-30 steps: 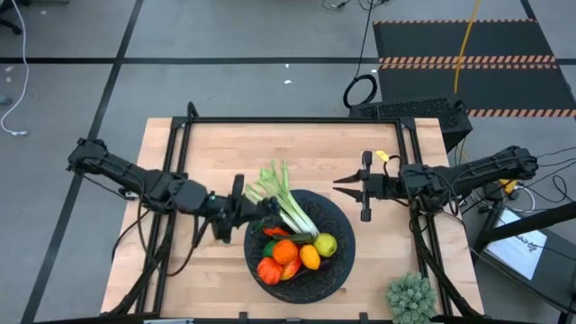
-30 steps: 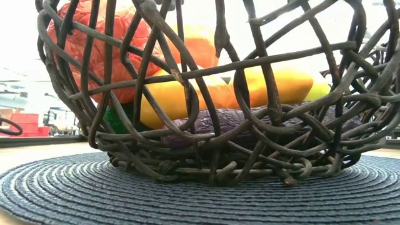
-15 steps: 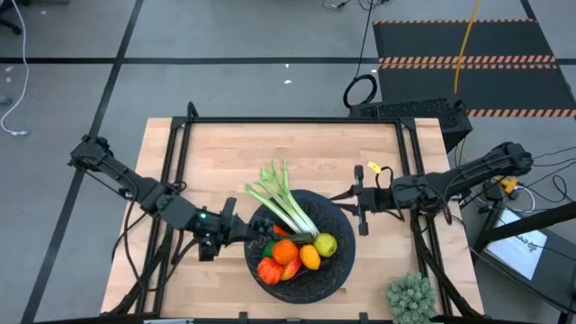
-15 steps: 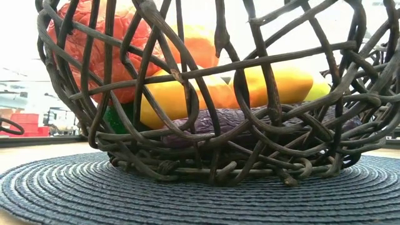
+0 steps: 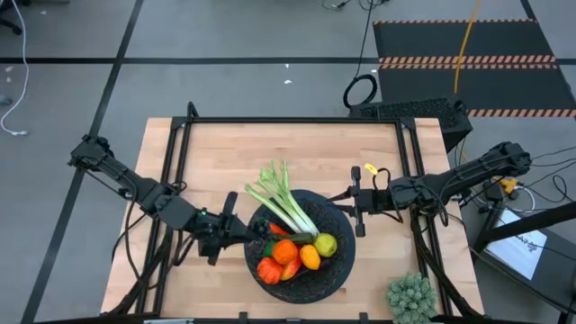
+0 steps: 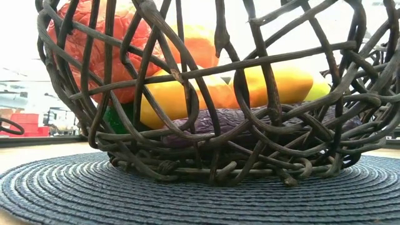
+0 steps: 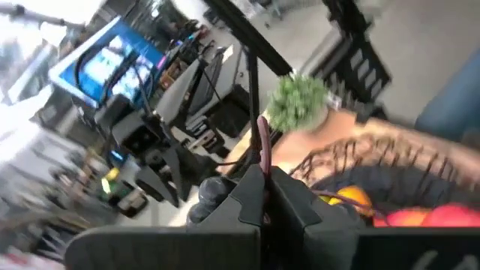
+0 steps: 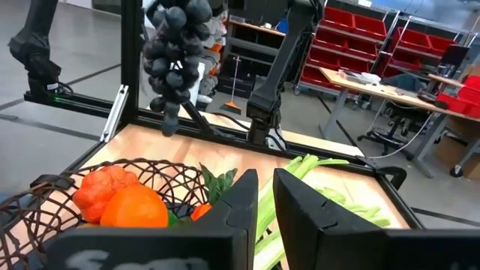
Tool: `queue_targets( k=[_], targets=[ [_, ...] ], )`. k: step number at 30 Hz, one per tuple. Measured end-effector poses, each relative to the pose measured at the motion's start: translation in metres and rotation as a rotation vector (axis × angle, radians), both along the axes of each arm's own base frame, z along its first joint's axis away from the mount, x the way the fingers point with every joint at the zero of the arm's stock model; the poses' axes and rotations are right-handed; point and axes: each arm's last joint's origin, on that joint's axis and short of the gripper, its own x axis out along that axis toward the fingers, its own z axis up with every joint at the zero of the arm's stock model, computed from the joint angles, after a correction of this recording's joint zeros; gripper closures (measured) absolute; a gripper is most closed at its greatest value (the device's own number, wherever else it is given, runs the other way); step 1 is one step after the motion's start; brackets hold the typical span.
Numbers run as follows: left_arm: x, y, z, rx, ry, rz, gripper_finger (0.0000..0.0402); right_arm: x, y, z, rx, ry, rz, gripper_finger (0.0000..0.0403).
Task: Build produce basket
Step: Put the violet grapes into the black mesh basket
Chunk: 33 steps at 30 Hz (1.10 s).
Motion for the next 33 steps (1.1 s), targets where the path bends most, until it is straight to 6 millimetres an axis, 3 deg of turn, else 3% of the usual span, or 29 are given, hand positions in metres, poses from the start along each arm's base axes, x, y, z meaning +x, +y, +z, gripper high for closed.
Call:
queue_targets(
  k=[13, 17, 26, 33],
  targets=[
    [0.005, 0.004, 0.003, -0.803, 0.119, 0.260, 0.0393, 0.000, 0.000, 0.003, 0.016, -0.034, -0.001, 0.0365],
    [0.006, 0.006, 0.003, -0.980, 0.147, 0.306, 0.0396, 0.000, 0.000, 0.004, 0.023, -0.040, -0.001, 0.0365],
    [0.008, 0.005, 0.000, -0.959, 0.158, 0.316, 0.0396, 0.000, 0.001, 0.006, 0.092, -0.054, -0.001, 0.0365],
    [0.040, 0.009, -0.014, -0.885, 0.119, 0.308, 0.0390, -0.010, 0.008, 0.013, 0.086, -0.084, 0.043, 0.0365]
  ],
)
